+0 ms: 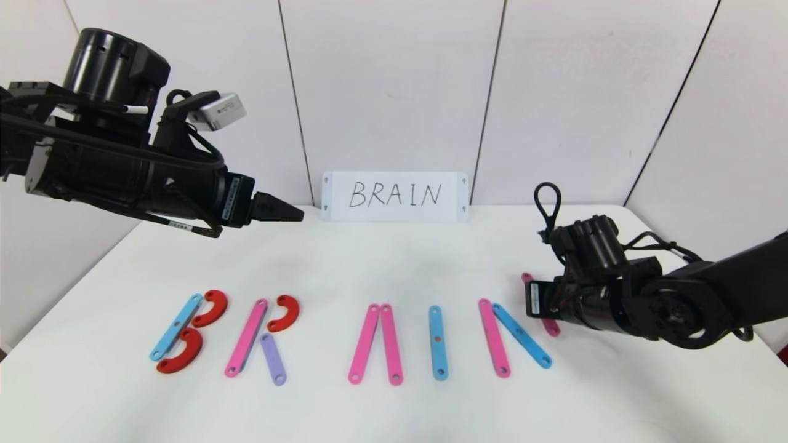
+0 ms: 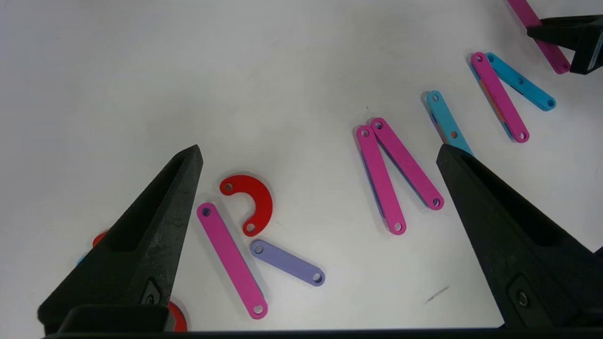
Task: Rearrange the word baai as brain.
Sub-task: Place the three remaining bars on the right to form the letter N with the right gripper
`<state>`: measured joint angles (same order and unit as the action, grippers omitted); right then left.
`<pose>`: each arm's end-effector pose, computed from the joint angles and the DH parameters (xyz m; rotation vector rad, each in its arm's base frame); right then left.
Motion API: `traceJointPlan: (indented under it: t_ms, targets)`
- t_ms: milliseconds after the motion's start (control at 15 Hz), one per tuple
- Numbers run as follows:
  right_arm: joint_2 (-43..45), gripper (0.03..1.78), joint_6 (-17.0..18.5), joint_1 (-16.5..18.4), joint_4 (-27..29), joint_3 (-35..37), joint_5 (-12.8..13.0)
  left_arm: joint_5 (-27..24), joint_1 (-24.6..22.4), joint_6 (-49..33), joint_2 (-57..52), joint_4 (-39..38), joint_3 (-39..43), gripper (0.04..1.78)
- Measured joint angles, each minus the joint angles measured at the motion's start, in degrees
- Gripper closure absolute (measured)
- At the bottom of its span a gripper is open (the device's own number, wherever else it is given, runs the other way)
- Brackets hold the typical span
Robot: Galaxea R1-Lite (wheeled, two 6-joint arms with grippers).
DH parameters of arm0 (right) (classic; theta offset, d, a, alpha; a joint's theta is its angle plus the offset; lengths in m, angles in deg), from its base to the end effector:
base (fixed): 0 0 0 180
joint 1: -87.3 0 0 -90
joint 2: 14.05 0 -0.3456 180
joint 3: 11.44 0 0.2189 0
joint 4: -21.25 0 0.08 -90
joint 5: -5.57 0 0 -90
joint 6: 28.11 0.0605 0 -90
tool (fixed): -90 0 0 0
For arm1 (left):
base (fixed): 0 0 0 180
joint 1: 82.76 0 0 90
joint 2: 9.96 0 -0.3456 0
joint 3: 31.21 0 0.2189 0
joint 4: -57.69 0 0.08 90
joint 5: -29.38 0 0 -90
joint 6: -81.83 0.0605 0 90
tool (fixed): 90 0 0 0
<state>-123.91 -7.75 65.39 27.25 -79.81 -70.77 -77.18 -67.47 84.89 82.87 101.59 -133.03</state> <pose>0.3534 0.1267 0.0777 0.0828 0.7994 -0.0061 0.3296 -0.1080 0.3004 0.0436 0.6024 -0.5547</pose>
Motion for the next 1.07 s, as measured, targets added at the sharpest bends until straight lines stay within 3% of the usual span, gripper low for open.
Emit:
traceJointPlan:
  t_ms: [333,533,667,867,1067]
  targets:
    - [0.77,1.54,1.55,-0.63,-0.09,2.95,-0.27,0.02,0.12,0.00,0.00,0.04,0.00,0.08]
    - [0.85,1.41,3.10,-1.52,0.06,3.11,-0.30,0.02,0.20,0.00,0.00,0.04,0.00,0.08]
    - [0.90,1.20,3.64,-1.74,0.39,3.15,-0.30,0.00,0.20,-0.01,0.00,0.04,0.00,0.08]
    - [0.99,0.68,3.75,-1.79,0.17,3.80,-0.22,0.05,0.15,-0.01,-0.05,0.04,0.02,0.08]
    - [1.62,0.28,3.73,-1.73,0.11,3.94,-0.22,0.05,0.20,0.00,-0.09,0.06,0.05,0.08]
